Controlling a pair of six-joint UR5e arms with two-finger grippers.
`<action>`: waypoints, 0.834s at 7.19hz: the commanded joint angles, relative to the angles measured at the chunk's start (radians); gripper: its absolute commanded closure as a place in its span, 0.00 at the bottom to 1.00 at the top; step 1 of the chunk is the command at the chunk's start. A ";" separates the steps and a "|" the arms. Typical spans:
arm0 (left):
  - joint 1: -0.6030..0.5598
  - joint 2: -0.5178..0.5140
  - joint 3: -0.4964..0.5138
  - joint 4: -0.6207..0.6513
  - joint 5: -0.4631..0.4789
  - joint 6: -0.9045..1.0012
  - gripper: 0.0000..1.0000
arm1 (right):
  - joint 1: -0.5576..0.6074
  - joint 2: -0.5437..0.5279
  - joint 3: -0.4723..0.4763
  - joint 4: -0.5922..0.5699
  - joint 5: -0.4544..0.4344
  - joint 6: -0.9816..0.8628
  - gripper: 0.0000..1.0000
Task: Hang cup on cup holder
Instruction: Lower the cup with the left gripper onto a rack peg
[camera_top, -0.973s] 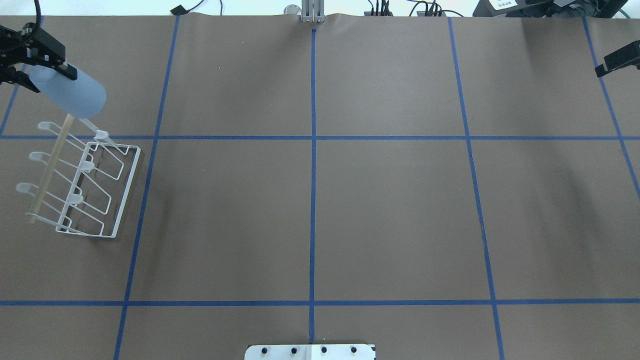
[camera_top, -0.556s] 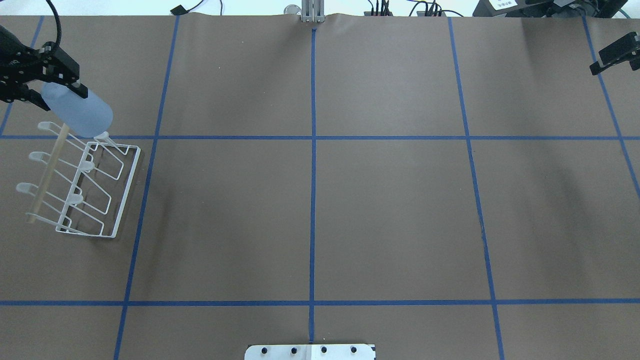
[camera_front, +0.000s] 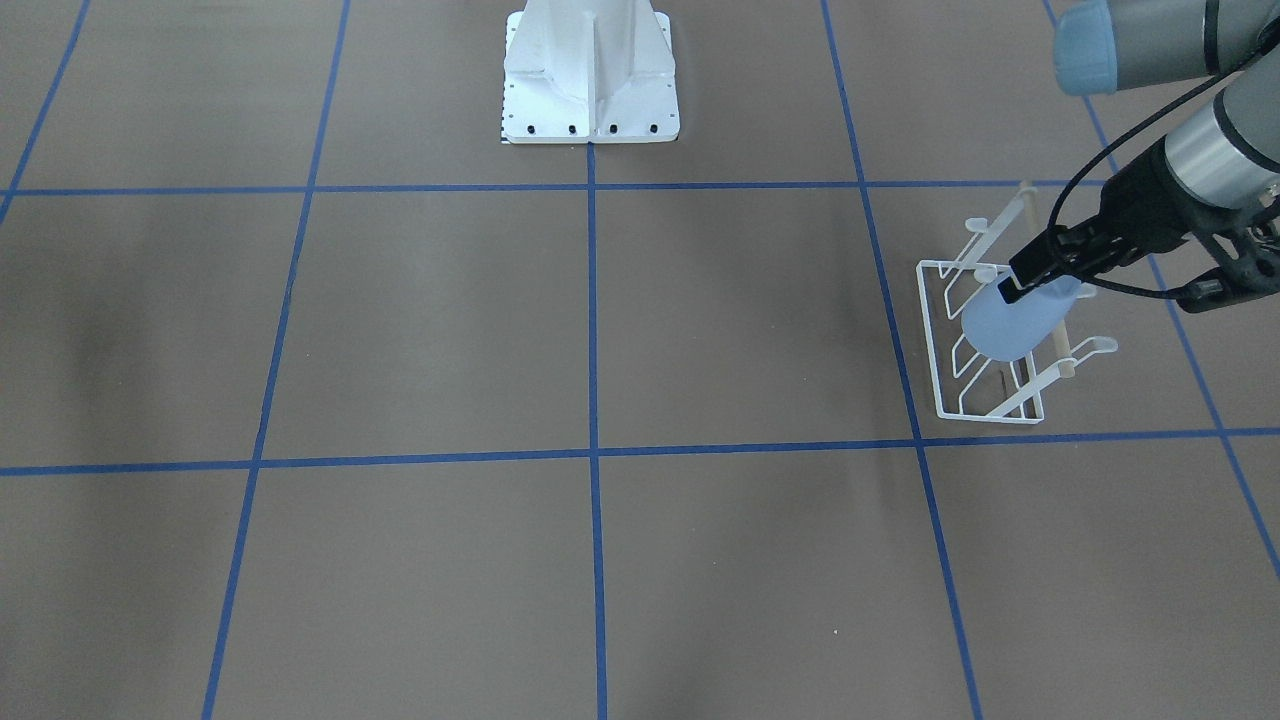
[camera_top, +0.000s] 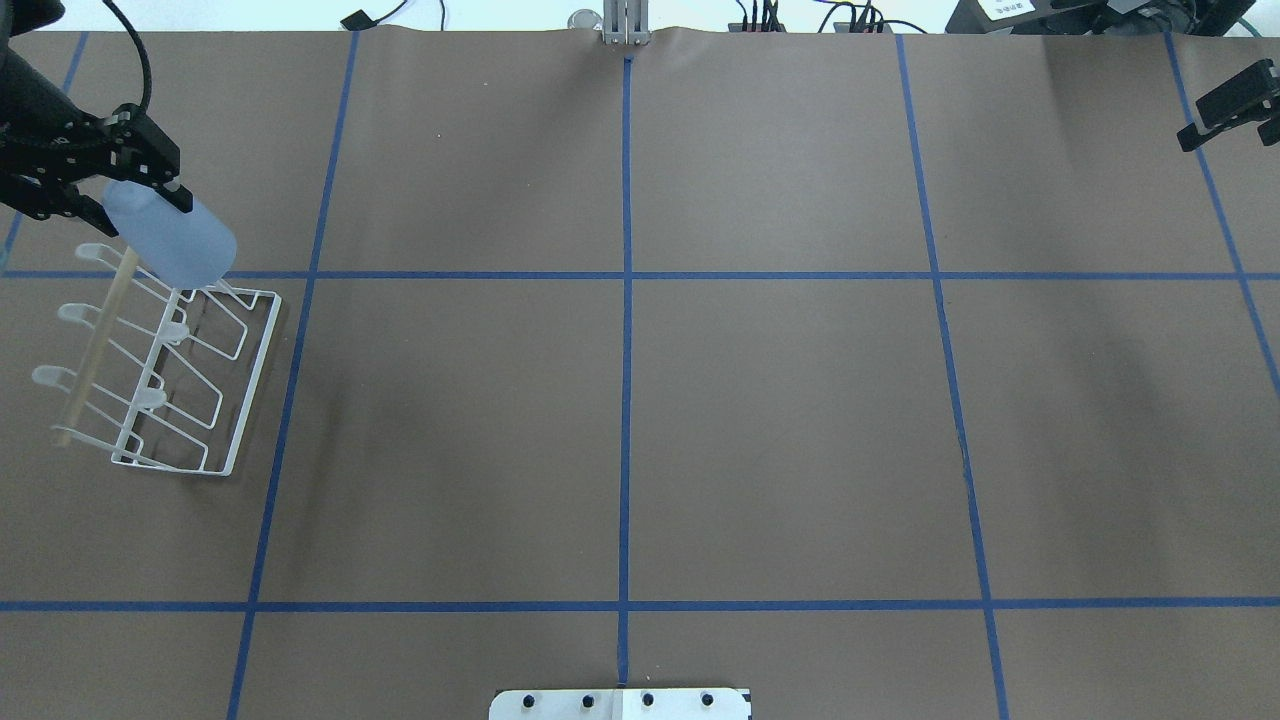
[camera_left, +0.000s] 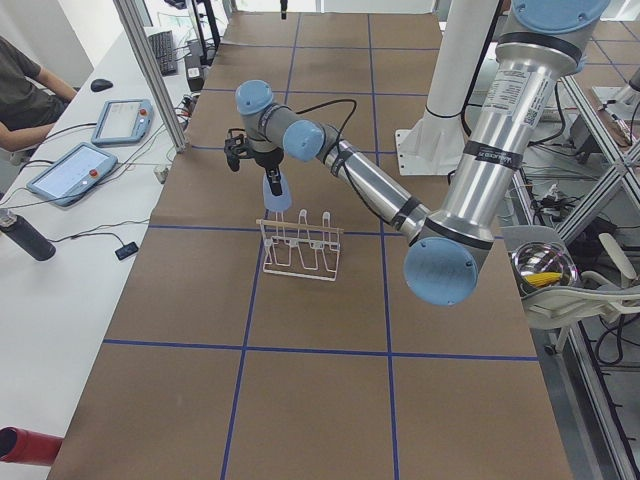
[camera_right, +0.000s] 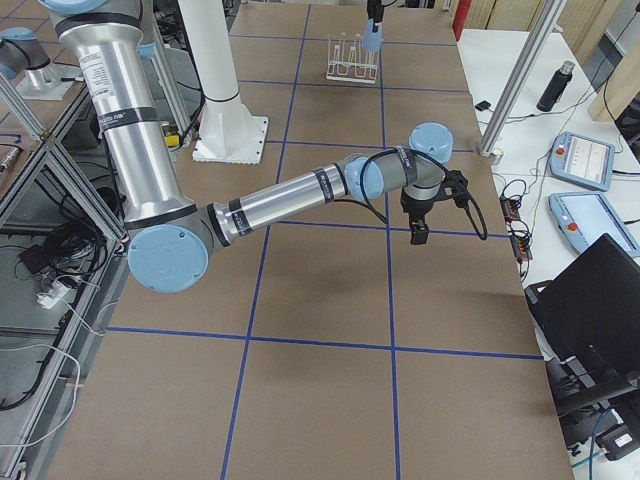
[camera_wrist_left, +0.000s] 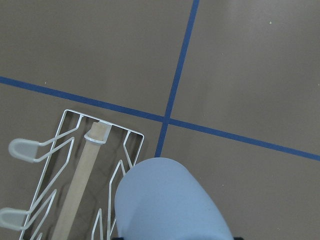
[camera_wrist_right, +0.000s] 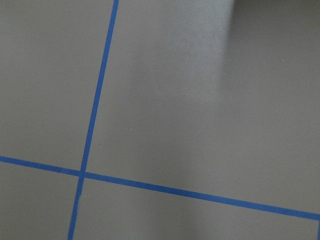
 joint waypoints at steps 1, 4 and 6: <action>0.013 -0.002 0.029 -0.006 0.003 0.028 1.00 | -0.007 0.001 -0.003 0.000 -0.001 0.001 0.00; 0.028 0.002 0.049 -0.029 0.004 0.028 1.00 | -0.007 0.003 -0.003 0.000 -0.001 0.000 0.00; 0.035 0.010 0.081 -0.079 0.004 0.028 1.00 | -0.007 0.003 -0.001 0.000 0.001 0.001 0.00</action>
